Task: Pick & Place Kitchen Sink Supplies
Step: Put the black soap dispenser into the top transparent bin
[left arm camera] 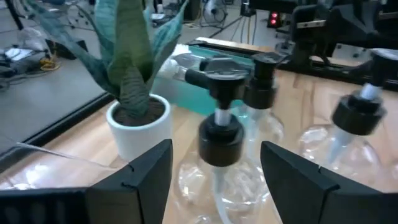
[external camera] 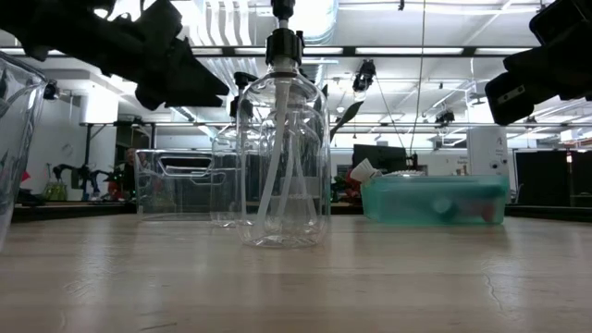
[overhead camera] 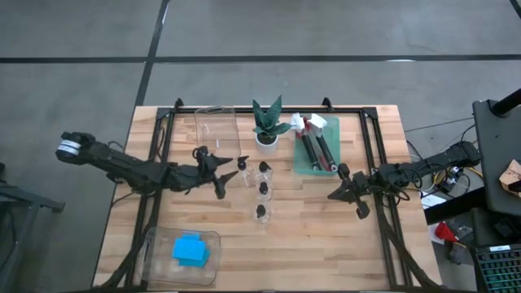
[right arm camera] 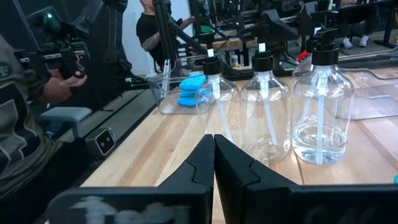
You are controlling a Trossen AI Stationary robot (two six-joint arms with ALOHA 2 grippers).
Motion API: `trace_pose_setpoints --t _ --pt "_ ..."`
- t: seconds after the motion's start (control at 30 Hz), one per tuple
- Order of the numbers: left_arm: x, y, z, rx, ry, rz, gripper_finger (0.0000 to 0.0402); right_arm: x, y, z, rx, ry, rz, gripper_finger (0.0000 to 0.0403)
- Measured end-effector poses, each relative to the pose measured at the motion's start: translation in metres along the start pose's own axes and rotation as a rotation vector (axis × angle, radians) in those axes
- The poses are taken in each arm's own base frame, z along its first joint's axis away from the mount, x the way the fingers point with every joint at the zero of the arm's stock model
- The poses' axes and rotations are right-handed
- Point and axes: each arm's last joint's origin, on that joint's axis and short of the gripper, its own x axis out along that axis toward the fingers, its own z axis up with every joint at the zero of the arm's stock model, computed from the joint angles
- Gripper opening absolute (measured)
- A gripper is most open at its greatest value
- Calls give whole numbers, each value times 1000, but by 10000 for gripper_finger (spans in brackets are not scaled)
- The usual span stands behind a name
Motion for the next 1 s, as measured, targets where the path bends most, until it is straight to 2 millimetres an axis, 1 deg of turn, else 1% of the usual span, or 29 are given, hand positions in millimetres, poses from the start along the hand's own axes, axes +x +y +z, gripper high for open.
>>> trace_pose_setpoints --t 0.17,0.3,0.6,0.8,0.9,1.0 --pt "2 1 -1 -11 11 -50 236 0 0 0 0 0 0 8" --pt "5 2 -5 2 27 -41 236 0 0 0 0 0 0 8" --pt "22 9 -12 14 48 -13 236 0 0 0 0 -1 0 8" --pt "31 5 -12 1 11 -84 236 0 0 0 0 -1 0 8" --pt "36 5 -14 10 22 -79 236 0 0 0 0 -1 0 8" --pt "42 4 -9 14 -1 -70 236 0 0 0 0 -1 0 8"
